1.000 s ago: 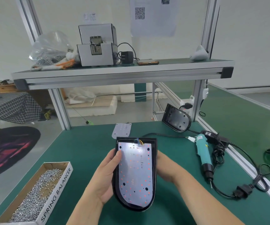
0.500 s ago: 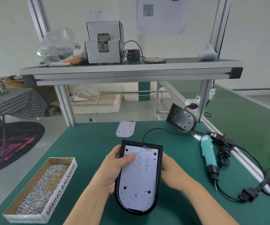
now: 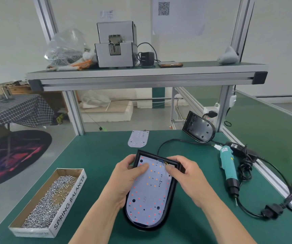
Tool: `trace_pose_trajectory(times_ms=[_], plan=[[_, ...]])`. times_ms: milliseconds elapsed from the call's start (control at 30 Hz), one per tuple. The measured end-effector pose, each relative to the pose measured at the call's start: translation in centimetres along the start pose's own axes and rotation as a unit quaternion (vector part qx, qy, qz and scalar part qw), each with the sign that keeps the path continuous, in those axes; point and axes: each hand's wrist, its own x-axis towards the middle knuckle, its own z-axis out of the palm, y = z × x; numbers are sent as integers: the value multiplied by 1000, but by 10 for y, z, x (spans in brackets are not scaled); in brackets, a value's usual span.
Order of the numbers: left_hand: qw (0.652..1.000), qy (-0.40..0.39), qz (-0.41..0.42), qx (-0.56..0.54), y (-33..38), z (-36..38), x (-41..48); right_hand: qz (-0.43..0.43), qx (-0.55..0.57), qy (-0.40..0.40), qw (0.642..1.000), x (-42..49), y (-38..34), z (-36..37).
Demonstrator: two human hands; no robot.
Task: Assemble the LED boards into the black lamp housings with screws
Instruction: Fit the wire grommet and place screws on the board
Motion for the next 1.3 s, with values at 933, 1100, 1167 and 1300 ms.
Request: trace_pose_trajectory(times_ms=[933, 1100, 1167, 1300], plan=[[990, -64, 49, -119, 2, -41, 21, -2, 53, -146, 988, -5, 10, 0], [990, -90, 32, -105, -2, -39, 28, -3, 25, -65, 998, -2, 5, 1], [991, -104, 17, -88, 3, -41, 27, -29, -28, -60, 997, 0, -1, -1], [995, -73, 60, 36, 32, -41, 19, -90, -90, -41, 991, 4, -21, 2]])
